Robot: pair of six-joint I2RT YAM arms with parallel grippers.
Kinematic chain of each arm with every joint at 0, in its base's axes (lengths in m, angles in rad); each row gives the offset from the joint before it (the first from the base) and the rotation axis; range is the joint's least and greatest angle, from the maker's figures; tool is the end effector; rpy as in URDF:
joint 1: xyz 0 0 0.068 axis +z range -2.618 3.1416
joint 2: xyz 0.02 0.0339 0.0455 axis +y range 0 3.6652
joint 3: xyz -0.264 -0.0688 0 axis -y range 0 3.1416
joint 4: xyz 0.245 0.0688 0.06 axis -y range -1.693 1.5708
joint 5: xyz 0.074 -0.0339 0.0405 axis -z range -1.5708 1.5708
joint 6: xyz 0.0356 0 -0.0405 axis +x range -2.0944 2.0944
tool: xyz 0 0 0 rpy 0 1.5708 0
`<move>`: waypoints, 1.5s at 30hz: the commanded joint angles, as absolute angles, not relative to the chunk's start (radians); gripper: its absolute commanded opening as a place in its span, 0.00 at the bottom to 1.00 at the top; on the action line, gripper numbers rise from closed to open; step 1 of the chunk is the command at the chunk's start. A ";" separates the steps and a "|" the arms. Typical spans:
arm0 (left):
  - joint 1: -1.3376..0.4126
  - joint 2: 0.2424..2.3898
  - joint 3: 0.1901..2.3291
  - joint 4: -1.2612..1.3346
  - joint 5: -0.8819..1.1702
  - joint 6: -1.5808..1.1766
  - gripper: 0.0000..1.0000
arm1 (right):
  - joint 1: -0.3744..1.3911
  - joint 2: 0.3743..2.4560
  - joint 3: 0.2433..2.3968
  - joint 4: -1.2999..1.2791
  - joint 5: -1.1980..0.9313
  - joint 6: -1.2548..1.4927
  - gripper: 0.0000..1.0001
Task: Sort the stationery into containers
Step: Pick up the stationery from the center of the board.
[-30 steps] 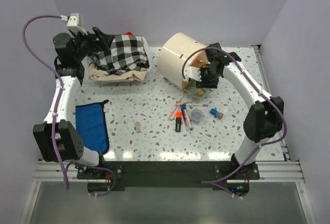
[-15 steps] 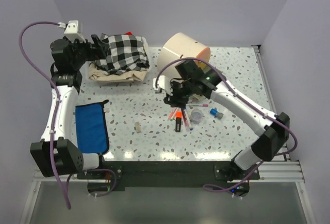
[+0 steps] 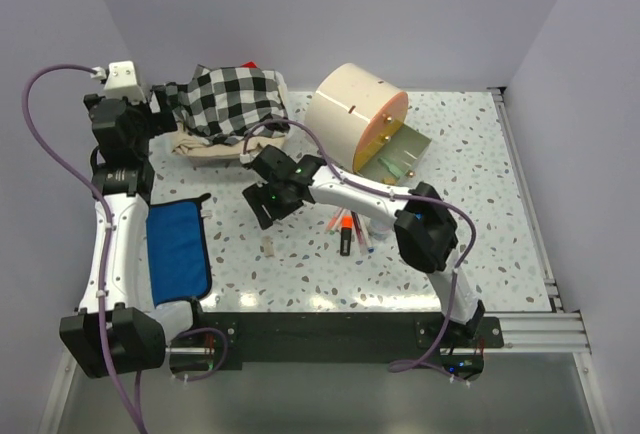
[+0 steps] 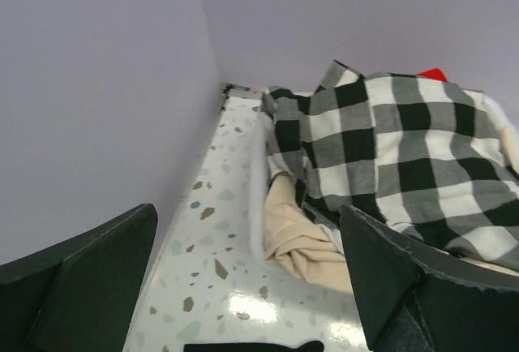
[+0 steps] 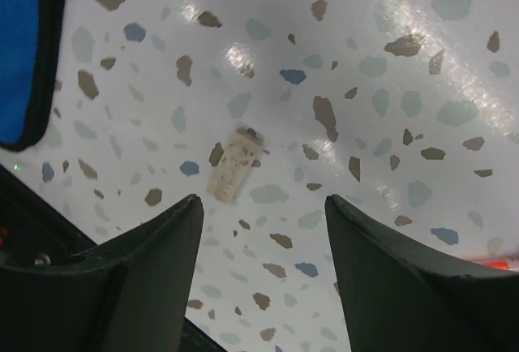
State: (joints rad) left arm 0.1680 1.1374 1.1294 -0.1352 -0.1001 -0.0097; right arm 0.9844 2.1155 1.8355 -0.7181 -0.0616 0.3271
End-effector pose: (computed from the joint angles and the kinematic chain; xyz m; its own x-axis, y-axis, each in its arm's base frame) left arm 0.2586 0.0475 0.3955 -0.1381 -0.0332 -0.9899 -0.2652 0.9642 0.0047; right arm 0.2573 0.3912 0.2372 -0.7135 -0.4944 -0.4965 -0.6553 0.7216 0.2231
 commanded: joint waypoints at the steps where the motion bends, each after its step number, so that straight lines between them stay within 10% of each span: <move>1: 0.195 1.124 1.135 -0.103 -0.256 0.008 1.00 | 1.026 2.126 1.902 -0.767 0.087 0.576 0.64; 25: 0.236 1.115 1.124 -0.115 -0.149 -0.064 1.00 | 1.100 2.351 1.927 -0.796 0.095 0.683 0.53; 33: 0.238 1.131 1.134 -0.123 -0.138 -0.052 1.00 | 1.124 2.402 1.959 -0.804 0.150 0.626 0.17; 34: 0.238 1.134 1.134 -0.124 -0.129 -0.052 1.00 | 1.124 2.396 1.956 -0.808 0.159 0.621 0.00; 45: 0.236 1.173 1.233 -0.184 0.214 -0.005 1.00 | 0.996 1.900 1.829 -0.658 0.205 0.134 0.00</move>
State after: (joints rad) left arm 0.2291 1.1770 1.1572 -0.1883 -0.0139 -0.0303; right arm 1.0718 2.2120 1.8698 -0.7712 0.1452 0.4095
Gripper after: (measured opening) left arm 0.997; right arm 0.074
